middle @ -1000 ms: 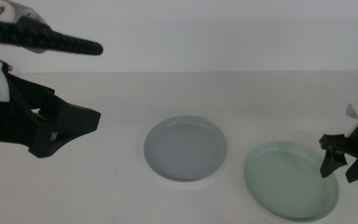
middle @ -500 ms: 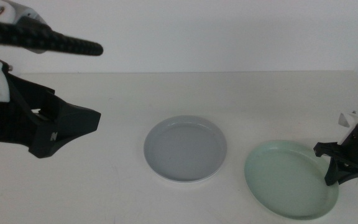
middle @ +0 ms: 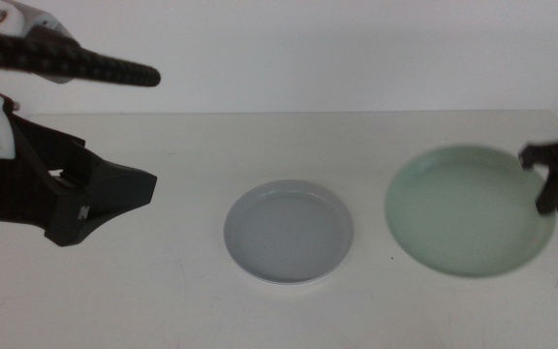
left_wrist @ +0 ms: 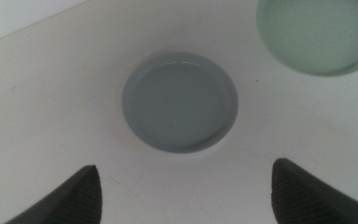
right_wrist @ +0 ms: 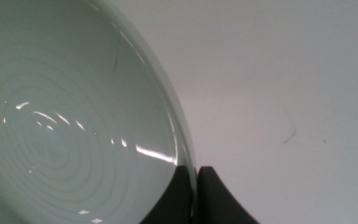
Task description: Stack the three bowls on top of each other.
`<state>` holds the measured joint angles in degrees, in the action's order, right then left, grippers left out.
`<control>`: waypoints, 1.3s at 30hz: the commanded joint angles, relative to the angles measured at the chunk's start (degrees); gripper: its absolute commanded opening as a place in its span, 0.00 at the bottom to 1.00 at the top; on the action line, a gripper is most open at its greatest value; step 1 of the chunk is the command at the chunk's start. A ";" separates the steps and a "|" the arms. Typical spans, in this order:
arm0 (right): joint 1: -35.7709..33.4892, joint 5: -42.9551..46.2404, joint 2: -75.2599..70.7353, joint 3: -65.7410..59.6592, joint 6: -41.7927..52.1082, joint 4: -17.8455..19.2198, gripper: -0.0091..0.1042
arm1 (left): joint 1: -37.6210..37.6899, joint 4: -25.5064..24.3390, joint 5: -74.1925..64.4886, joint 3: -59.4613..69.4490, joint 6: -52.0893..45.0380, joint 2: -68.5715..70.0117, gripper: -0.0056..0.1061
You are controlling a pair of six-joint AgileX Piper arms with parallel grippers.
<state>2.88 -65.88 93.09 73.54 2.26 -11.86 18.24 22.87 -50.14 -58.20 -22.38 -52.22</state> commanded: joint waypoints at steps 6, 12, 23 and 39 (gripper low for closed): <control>-10.40 -6.41 -1.10 15.09 -7.39 3.89 0.08 | 0.08 2.05 3.10 -1.61 0.18 0.55 0.99; -20.34 -8.20 6.40 25.97 -10.02 4.30 0.08 | 0.08 1.99 3.10 -1.61 0.18 0.55 0.99; -26.58 -6.53 21.41 34.03 -11.96 3.66 0.08 | 0.08 1.99 3.10 -1.61 0.18 0.55 0.99; -26.58 1.03 28.45 34.03 -9.16 2.75 0.11 | 0.08 2.04 3.10 -1.61 0.18 0.55 0.99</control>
<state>-23.70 -65.38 125.16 105.66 -7.50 -8.81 18.24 22.87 -50.14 -58.20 -22.38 -52.22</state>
